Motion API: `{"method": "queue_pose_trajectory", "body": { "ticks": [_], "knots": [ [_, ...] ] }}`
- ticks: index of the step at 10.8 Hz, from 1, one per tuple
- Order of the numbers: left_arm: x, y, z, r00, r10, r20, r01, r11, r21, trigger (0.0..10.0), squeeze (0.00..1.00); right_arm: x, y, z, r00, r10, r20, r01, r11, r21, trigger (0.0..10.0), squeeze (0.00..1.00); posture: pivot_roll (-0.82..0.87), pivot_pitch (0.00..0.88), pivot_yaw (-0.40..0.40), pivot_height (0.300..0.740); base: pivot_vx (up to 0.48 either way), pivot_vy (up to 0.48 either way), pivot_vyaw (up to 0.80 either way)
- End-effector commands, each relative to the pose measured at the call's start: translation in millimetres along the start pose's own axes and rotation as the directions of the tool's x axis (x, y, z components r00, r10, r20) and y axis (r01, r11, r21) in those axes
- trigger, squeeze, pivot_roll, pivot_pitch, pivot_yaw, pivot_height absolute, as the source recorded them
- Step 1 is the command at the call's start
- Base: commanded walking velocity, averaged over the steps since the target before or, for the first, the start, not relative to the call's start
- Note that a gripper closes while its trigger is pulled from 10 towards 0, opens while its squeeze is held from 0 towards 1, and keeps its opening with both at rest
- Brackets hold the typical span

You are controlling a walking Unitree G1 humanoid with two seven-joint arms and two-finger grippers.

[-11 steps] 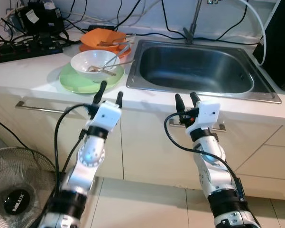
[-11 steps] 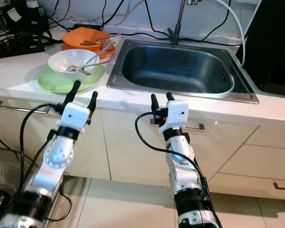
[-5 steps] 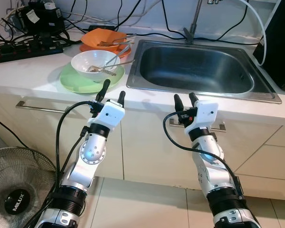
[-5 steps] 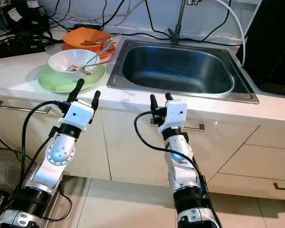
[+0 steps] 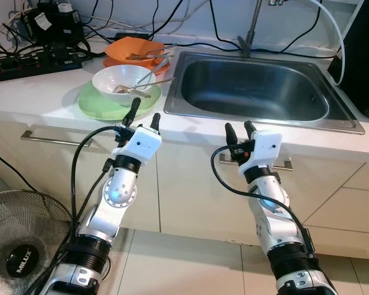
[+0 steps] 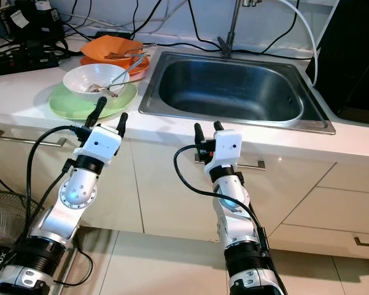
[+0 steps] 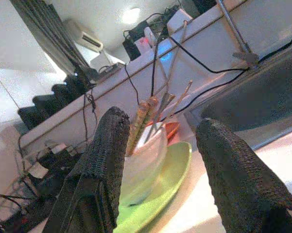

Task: Kitchen organization

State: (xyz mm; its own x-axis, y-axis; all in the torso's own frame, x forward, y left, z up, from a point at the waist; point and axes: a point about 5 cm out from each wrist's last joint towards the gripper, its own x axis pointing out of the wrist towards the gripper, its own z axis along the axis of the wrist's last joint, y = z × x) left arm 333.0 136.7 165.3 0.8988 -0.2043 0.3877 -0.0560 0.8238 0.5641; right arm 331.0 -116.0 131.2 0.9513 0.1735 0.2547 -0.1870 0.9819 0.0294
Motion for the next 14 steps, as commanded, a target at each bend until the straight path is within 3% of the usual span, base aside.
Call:
{"method": "queue_pose_trajectory", "body": {
  "ticks": [1, 6, 11, 14],
  "knots": [
    [7.3, 2.0, 2.5, 1.000, 0.006, 0.009, -0.006, 0.999, 0.033, 10.0, 0.00, 4.4, 1.0, 3.9, 1.000, 0.002, 0.011, -0.002, 1.000, 0.007, 10.0, 0.00, 0.18, 0.000, -0.041, 0.740, 0.000, 0.000, 0.00],
    [28.3, 7.5, 5.3, 0.999, -0.027, 0.027, 0.023, 0.992, 0.121, 10.0, 0.00, 3.4, 1.8, 2.9, 1.000, -0.003, 0.012, 0.003, 1.000, 0.009, 10.0, 0.00, 0.17, 0.000, -0.031, 0.740, 0.000, 0.000, 0.00],
    [46.9, 11.9, 0.5, 0.997, -0.068, -0.041, 0.076, 0.965, 0.250, 10.0, 0.00, 2.3, 3.3, 1.9, 1.000, -0.006, 0.009, 0.005, 1.000, 0.014, 10.0, 0.00, 0.17, 0.000, -0.025, 0.740, 0.000, 0.000, 0.00],
    [50.8, 16.3, -2.4, 0.996, -0.053, -0.066, 0.070, 0.955, 0.288, 10.0, 0.00, 1.2, 3.8, 0.7, 1.000, -0.007, 0.005, 0.007, 1.000, 0.017, 10.0, 0.00, 0.17, 0.000, -0.024, 0.740, 0.000, 0.000, 0.00]
  ]
}}
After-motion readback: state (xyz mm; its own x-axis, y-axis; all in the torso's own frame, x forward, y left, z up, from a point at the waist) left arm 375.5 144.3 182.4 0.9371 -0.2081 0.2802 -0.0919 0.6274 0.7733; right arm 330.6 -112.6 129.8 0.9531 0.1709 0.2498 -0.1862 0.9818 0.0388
